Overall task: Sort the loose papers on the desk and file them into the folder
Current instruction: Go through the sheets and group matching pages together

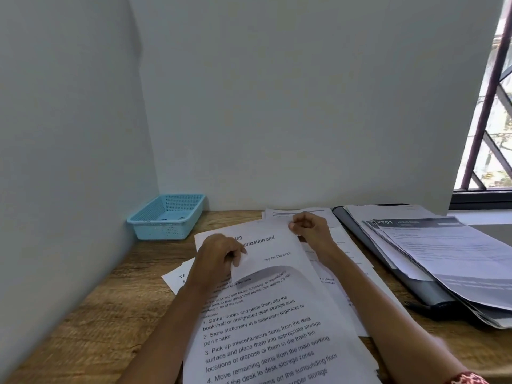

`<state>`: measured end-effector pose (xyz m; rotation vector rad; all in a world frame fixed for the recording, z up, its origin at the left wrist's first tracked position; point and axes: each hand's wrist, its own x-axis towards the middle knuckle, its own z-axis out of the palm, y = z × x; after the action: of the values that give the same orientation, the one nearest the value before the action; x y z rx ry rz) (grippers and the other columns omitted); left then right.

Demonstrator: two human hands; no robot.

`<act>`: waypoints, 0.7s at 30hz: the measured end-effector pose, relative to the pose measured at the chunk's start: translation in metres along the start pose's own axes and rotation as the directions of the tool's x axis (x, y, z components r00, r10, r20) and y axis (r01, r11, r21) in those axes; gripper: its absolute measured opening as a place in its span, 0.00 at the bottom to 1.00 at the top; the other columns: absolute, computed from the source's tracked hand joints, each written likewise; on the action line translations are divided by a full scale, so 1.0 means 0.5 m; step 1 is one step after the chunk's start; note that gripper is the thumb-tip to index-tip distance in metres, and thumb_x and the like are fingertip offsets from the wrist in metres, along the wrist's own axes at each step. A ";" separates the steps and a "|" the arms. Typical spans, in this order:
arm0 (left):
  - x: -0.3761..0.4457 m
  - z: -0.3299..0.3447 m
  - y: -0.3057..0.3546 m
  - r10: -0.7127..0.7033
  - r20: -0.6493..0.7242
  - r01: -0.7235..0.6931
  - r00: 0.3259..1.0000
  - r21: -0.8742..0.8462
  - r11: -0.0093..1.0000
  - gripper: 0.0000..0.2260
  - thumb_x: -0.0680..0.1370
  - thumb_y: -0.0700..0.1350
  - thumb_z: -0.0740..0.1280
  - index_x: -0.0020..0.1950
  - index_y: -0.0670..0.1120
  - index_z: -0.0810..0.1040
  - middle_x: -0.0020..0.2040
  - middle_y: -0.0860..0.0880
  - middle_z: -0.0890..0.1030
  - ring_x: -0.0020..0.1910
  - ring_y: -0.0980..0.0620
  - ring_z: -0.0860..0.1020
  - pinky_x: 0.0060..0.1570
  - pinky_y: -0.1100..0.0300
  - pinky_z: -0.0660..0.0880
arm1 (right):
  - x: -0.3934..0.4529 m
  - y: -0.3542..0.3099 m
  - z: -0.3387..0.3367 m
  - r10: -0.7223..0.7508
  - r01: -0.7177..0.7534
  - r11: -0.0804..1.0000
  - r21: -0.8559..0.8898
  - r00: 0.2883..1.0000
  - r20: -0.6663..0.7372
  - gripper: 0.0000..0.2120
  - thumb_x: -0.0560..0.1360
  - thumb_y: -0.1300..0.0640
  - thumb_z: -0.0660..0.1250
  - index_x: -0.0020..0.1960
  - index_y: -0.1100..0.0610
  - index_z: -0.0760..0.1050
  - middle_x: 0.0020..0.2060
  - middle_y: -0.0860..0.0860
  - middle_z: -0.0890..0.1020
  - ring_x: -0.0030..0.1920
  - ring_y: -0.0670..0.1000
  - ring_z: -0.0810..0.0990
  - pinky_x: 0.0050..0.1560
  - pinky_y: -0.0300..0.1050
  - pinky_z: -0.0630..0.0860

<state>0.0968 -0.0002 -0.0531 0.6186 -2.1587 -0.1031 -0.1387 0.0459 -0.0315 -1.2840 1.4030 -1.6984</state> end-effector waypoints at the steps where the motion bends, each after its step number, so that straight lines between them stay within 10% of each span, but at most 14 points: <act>1: -0.001 -0.002 -0.003 -0.003 0.010 0.003 1.000 -0.004 1.000 0.13 0.62 0.30 0.59 0.26 0.48 0.72 0.30 0.55 0.80 0.40 0.69 0.78 0.42 0.75 0.68 | 0.001 0.001 -0.001 -0.007 0.007 1.000 0.023 1.000 -0.012 0.09 0.73 0.70 0.68 0.39 0.58 0.75 0.30 0.47 0.79 0.31 0.41 0.76 0.32 0.31 0.73; 15: -0.006 0.013 0.009 -0.047 -0.064 0.054 0.997 0.108 0.993 0.10 0.70 0.37 0.60 0.41 0.44 0.81 0.39 0.50 0.83 0.39 0.51 0.79 0.42 0.57 0.72 | -0.014 -0.014 0.005 -0.009 0.008 1.000 0.008 0.984 0.177 0.08 0.72 0.70 0.69 0.41 0.58 0.78 0.32 0.49 0.81 0.36 0.45 0.78 0.37 0.32 0.75; 21: -0.003 0.018 0.026 -0.176 -0.137 0.181 0.975 0.024 0.983 0.19 0.69 0.31 0.69 0.55 0.47 0.73 0.53 0.52 0.72 0.47 0.55 0.73 0.38 0.71 0.66 | -0.037 -0.049 0.021 0.072 -0.056 0.997 -0.046 0.748 0.660 0.11 0.68 0.71 0.70 0.38 0.56 0.83 0.32 0.49 0.81 0.35 0.45 0.77 0.40 0.35 0.72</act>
<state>0.0854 0.0107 -0.0559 0.8181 -1.9766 -0.1157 -0.1188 0.0648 -0.0140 -1.6162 1.0099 -1.0004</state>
